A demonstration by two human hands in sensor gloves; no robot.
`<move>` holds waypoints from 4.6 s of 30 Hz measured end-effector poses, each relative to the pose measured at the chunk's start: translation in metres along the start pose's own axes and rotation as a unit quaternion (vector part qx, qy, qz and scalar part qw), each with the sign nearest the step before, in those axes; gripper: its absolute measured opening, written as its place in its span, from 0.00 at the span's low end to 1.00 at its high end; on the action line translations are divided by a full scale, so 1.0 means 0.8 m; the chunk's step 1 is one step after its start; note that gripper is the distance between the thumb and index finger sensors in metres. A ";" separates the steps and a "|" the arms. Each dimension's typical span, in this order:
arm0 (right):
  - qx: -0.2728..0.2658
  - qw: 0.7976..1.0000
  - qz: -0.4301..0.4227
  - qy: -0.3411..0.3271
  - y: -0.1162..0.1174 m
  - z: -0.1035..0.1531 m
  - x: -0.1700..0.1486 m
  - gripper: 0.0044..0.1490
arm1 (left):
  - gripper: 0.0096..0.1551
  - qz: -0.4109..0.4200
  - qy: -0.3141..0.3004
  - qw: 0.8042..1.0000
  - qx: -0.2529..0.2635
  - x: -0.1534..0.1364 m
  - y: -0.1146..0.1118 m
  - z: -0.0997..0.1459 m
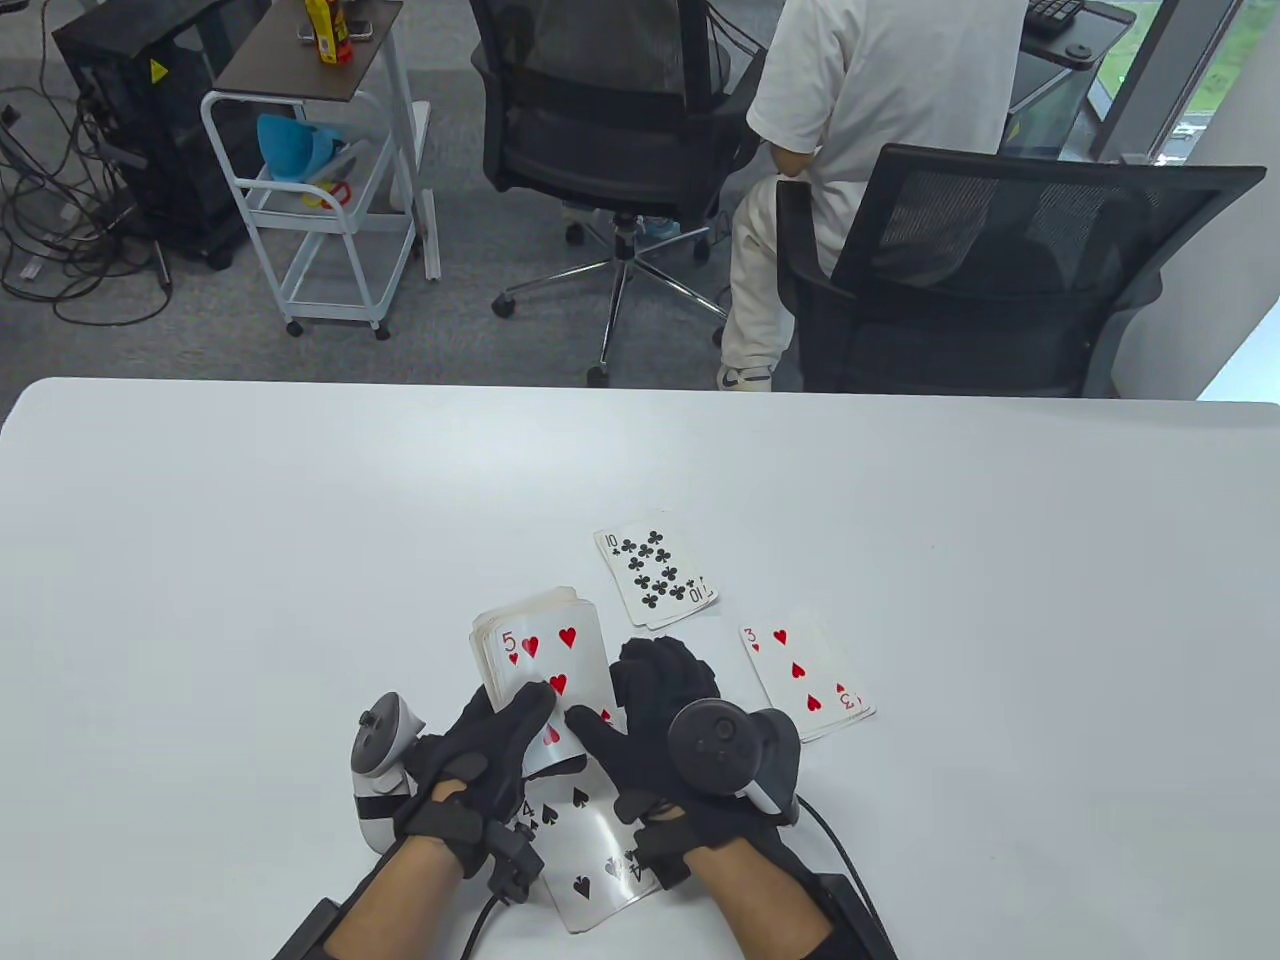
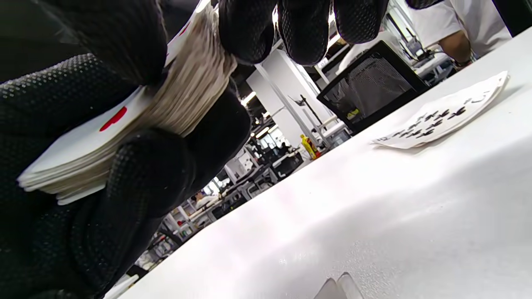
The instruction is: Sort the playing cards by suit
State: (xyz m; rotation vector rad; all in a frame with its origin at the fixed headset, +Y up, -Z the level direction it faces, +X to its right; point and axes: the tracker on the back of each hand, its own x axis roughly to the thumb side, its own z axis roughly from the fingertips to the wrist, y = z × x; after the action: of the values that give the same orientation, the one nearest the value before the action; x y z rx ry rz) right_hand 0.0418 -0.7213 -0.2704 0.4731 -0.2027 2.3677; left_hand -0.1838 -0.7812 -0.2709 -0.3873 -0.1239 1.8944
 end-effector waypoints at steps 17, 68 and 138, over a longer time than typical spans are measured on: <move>-0.094 0.993 -0.068 -0.017 -0.014 0.003 -0.008 0.23 | 0.37 0.018 -0.006 1.000 -0.015 -0.001 0.000 -0.001; 0.003 0.895 0.218 0.389 -0.102 0.002 -0.198 0.33 | 0.36 -0.005 -0.014 1.000 -0.007 0.005 0.002 -0.001; 0.001 0.996 -0.045 0.074 -0.042 -0.009 -0.031 0.25 | 0.35 0.046 -0.029 0.997 0.062 0.023 0.028 0.009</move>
State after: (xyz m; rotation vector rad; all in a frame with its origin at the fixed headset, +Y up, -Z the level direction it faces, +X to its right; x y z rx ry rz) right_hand 0.0797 -0.7097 -0.2865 0.2998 -0.1086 2.3026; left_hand -0.2120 -0.7715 -0.2737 -0.2570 -0.0281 1.9938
